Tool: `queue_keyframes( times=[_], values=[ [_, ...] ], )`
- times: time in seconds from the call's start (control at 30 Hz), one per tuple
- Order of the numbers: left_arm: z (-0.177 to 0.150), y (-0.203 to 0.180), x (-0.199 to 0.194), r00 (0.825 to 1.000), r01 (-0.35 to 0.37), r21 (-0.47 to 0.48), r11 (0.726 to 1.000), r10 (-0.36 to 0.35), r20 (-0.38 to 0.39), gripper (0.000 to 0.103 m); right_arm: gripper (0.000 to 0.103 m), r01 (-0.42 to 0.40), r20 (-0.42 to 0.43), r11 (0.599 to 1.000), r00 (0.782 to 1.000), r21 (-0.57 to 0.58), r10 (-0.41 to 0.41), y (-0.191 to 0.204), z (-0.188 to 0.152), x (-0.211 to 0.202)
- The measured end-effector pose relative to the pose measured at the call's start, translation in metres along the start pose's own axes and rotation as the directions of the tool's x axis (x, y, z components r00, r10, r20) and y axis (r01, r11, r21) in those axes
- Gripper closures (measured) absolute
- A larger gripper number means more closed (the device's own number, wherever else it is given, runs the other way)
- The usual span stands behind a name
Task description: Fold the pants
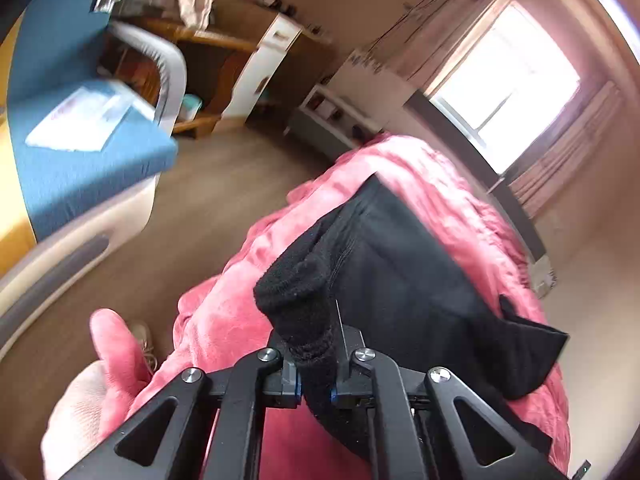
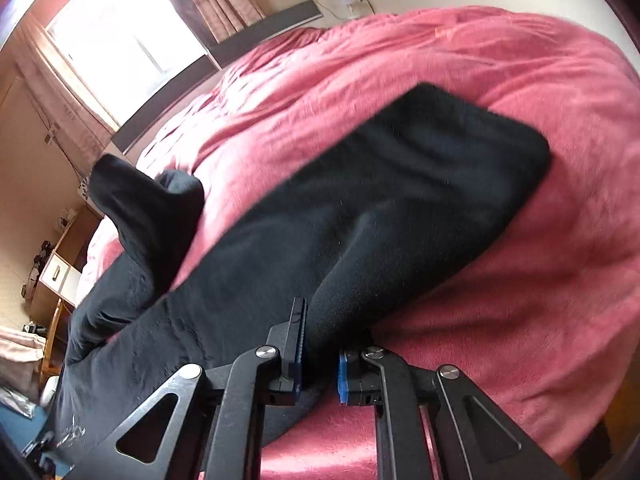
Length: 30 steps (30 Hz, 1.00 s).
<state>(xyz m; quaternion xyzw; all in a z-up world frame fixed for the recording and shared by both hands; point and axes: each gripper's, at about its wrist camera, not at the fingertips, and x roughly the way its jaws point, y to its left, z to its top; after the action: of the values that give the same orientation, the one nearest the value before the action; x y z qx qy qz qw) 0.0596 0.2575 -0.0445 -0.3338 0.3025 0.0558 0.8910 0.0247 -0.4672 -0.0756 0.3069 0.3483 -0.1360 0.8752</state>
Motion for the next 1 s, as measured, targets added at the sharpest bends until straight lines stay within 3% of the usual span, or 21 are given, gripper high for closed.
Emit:
queue_keyframes(
  times=[0.17,0.33,0.47,0.53,0.57,0.6,0.63,0.7,0.83,0.93,1.0],
  values=[
    [0.003,-0.004,-0.042,0.998,0.032,0.029,0.999,-0.034,0.056,0.095,0.092,-0.014,0.007,1.0,1.0,0.015,0.014,-0.001,0.006,-0.016],
    [-0.005,0.007,-0.058,0.998,-0.014,0.039,0.999,0.012,0.056,0.095,0.092,-0.009,-0.033,1.0,0.999,0.005,0.009,-0.001,0.005,-0.019],
    [-0.024,0.026,-0.042,0.992,-0.12,0.025,0.992,0.12,-0.032,0.094,0.092,0.032,-0.091,0.999,0.995,-0.022,-0.034,-0.004,-0.005,-0.001],
    [-0.035,0.035,-0.023,0.972,-0.202,0.056,0.978,0.208,-0.11,0.087,0.092,0.041,-0.131,0.999,0.99,-0.01,-0.042,-0.009,-0.008,0.012],
    [-0.039,0.039,-0.016,0.961,-0.236,0.062,0.97,0.242,-0.136,0.077,0.092,0.043,-0.136,0.999,0.99,-0.007,-0.044,-0.011,-0.01,0.015],
    [-0.041,0.044,-0.013,0.955,-0.249,0.05,0.967,0.254,-0.153,0.072,0.091,0.042,-0.136,0.999,0.99,-0.003,-0.042,-0.013,-0.01,0.017],
    [-0.041,0.049,-0.014,0.961,-0.231,0.013,0.973,0.23,-0.153,0.072,0.09,0.036,-0.137,0.999,0.99,0.002,-0.036,-0.014,-0.009,0.018],
    [-0.035,0.051,-0.021,0.965,-0.228,-0.029,0.973,0.222,-0.138,0.068,0.085,0.037,-0.136,0.999,0.99,0.011,-0.035,-0.016,-0.006,0.019],
    [-0.021,0.059,-0.046,0.952,-0.307,-0.102,0.946,0.302,-0.055,0.064,0.077,0.048,-0.129,0.996,0.991,0.075,-0.038,-0.023,0.0,0.016],
    [-0.015,0.062,-0.063,0.949,-0.31,-0.163,0.937,0.315,0.005,0.063,0.072,0.086,-0.102,0.987,0.992,0.134,-0.072,-0.034,0.003,0.006],
    [-0.012,0.057,-0.068,0.943,-0.321,-0.176,0.931,0.332,0.037,0.05,0.067,0.144,-0.062,0.977,0.989,0.16,-0.135,-0.042,0.005,-0.008]
  ],
)
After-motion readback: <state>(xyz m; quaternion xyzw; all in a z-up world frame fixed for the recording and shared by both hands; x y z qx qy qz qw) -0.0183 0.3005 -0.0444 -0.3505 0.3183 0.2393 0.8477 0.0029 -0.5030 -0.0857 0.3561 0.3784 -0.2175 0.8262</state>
